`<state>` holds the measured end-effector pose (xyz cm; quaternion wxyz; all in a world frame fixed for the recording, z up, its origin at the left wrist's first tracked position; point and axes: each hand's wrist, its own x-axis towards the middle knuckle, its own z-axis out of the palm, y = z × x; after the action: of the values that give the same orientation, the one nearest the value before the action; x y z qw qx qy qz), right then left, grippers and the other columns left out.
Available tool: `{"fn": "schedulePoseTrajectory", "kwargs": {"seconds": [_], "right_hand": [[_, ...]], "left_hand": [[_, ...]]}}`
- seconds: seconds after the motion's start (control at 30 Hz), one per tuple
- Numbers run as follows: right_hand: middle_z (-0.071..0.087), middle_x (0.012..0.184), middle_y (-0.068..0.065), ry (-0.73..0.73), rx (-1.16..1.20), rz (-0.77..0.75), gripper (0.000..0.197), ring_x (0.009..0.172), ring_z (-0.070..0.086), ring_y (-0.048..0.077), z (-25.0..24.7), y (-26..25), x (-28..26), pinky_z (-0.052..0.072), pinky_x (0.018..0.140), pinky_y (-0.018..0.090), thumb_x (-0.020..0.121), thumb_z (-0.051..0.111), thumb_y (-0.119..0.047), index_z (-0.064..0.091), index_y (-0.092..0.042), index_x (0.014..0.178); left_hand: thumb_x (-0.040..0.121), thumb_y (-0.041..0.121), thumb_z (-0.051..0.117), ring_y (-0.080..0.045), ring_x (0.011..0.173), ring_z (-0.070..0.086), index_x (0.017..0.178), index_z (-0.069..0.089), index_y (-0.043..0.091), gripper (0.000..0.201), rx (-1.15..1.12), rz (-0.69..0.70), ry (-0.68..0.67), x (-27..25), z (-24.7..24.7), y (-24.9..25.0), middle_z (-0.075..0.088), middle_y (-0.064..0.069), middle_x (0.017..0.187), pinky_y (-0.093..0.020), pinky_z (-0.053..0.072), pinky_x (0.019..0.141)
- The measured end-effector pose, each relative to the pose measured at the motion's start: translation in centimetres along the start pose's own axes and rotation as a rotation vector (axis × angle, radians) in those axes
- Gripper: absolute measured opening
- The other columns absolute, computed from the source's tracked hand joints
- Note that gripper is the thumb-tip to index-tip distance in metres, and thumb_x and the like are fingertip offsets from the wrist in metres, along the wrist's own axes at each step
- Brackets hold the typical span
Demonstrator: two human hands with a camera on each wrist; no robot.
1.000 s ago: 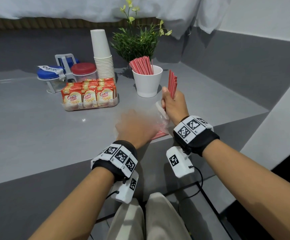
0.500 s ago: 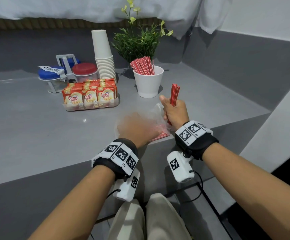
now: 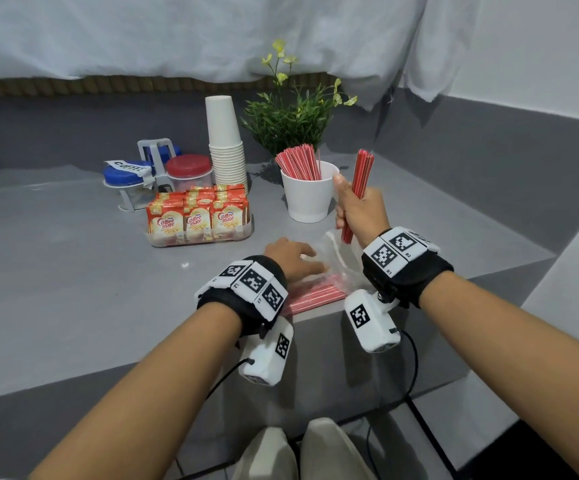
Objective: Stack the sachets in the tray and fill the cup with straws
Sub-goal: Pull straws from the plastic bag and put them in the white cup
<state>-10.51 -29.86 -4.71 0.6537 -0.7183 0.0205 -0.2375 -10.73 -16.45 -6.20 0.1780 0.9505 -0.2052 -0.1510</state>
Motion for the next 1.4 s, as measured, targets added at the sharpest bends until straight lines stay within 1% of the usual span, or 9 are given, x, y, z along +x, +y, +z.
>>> {"fn": "schedulePoseTrajectory", "kwargs": {"seconds": [0.3, 0.47, 0.7, 0.83, 0.9, 0.97, 1.17, 1.3, 1.4], "right_hand": [[0.042, 0.037, -0.003, 0.021, -0.078, -0.126, 0.056, 0.041, 0.046, 0.015, 1.1, -4.4, 6.7, 0.045, 0.051, 0.022, 0.094, 0.046, -0.040, 0.041, -0.014, 0.045], [0.042, 0.047, 0.002, 0.054, -0.116, -0.150, 0.055, 0.045, 0.044, 0.014, 1.8, -4.7, 10.3, 0.045, 0.061, 0.026, 0.094, 0.045, -0.042, 0.041, -0.013, 0.047], [0.051, 0.049, 0.001, 0.042, -0.263, -0.105, 0.058, 0.052, 0.053, 0.017, 3.3, -1.0, 14.4, 0.047, 0.083, 0.038, 0.093, 0.042, -0.046, 0.047, -0.013, 0.045], [0.054, 0.050, 0.001, 0.012, -0.295, -0.103, 0.053, 0.058, 0.059, 0.024, 4.6, 1.2, 16.0, 0.051, 0.082, 0.044, 0.090, 0.045, -0.043, 0.049, -0.016, 0.044], [0.055, 0.051, 0.001, -0.041, -0.341, -0.101, 0.050, 0.056, 0.059, 0.022, 5.1, 2.3, 16.7, 0.051, 0.079, 0.039, 0.090, 0.046, -0.040, 0.052, -0.016, 0.046], [0.055, 0.052, 0.000, -0.147, -0.461, -0.101, 0.045, 0.056, 0.056, 0.017, 5.4, 2.9, 16.8, 0.048, 0.074, 0.033, 0.089, 0.049, -0.033, 0.054, -0.015, 0.048], [0.057, 0.063, 0.001, -0.335, -0.626, -0.077, 0.034, 0.064, 0.054, 0.015, 5.3, 2.9, 17.1, 0.044, 0.072, 0.030, 0.087, 0.055, -0.030, 0.052, -0.018, 0.056], [0.045, 0.057, -0.001, -0.346, -0.675, -0.054, 0.037, 0.053, 0.041, 0.013, 5.2, 2.8, 16.9, 0.032, 0.051, 0.026, 0.075, 0.071, -0.042, 0.049, -0.015, 0.062], [0.052, 0.063, 0.002, -0.334, -0.688, -0.087, 0.032, 0.060, 0.045, 0.012, 4.9, 2.7, 16.5, 0.032, 0.052, 0.024, 0.071, 0.076, -0.034, 0.061, -0.006, 0.068]], "left_hand": [[0.092, 0.037, 0.051, -0.022, 0.117, 0.053, 0.119, 0.060, 0.011, 0.038, -0.140, 0.033, 0.222, 4.0, -8.7, 1.6, 0.059, -0.008, 0.126, -0.025, 0.038, 0.091], [0.089, 0.029, 0.058, -0.023, 0.111, 0.057, 0.108, 0.065, 0.010, 0.028, -0.216, 0.023, 0.339, 7.7, -11.6, 1.3, 0.063, -0.010, 0.118, -0.028, 0.044, 0.089], [0.086, 0.024, 0.063, -0.024, 0.113, 0.055, 0.119, 0.054, 0.009, 0.037, -0.292, -0.089, 0.456, 12.6, -12.7, -0.9, 0.058, -0.010, 0.123, -0.028, 0.043, 0.088], [0.083, 0.024, 0.068, -0.024, 0.101, 0.061, 0.107, 0.054, 0.009, 0.032, -0.406, -0.121, 0.432, 14.7, -12.3, -2.2, 0.063, -0.013, 0.110, -0.035, 0.049, 0.090], [0.082, 0.017, 0.069, -0.021, 0.079, 0.062, 0.079, 0.052, 0.011, 0.018, -0.497, -0.102, 0.426, 15.7, -11.9, -2.6, 0.064, -0.013, 0.094, -0.034, 0.052, 0.076], [0.082, 0.007, 0.067, -0.016, 0.061, 0.059, 0.065, 0.050, 0.012, 0.025, -0.605, -0.071, 0.427, 16.9, -11.4, -3.1, 0.063, -0.013, 0.081, -0.027, 0.053, 0.066], [0.085, -0.006, 0.057, -0.005, 0.035, 0.057, 0.064, 0.054, 0.005, 0.024, -0.929, -0.020, 0.479, 18.4, -11.1, -3.8, 0.059, -0.012, 0.064, -0.018, 0.055, 0.054], [0.089, -0.010, 0.039, -0.006, 0.030, 0.055, 0.064, 0.056, 0.007, 0.034, -1.040, -0.058, 0.518, 18.4, -11.1, -4.0, 0.059, -0.002, 0.040, -0.017, 0.051, 0.044], [0.093, -0.005, 0.030, -0.005, 0.035, 0.058, 0.072, 0.055, 0.007, 0.035, -1.068, -0.011, 0.511, 17.7, -10.9, -3.9, 0.061, -0.010, 0.063, -0.015, 0.049, 0.044]]}}
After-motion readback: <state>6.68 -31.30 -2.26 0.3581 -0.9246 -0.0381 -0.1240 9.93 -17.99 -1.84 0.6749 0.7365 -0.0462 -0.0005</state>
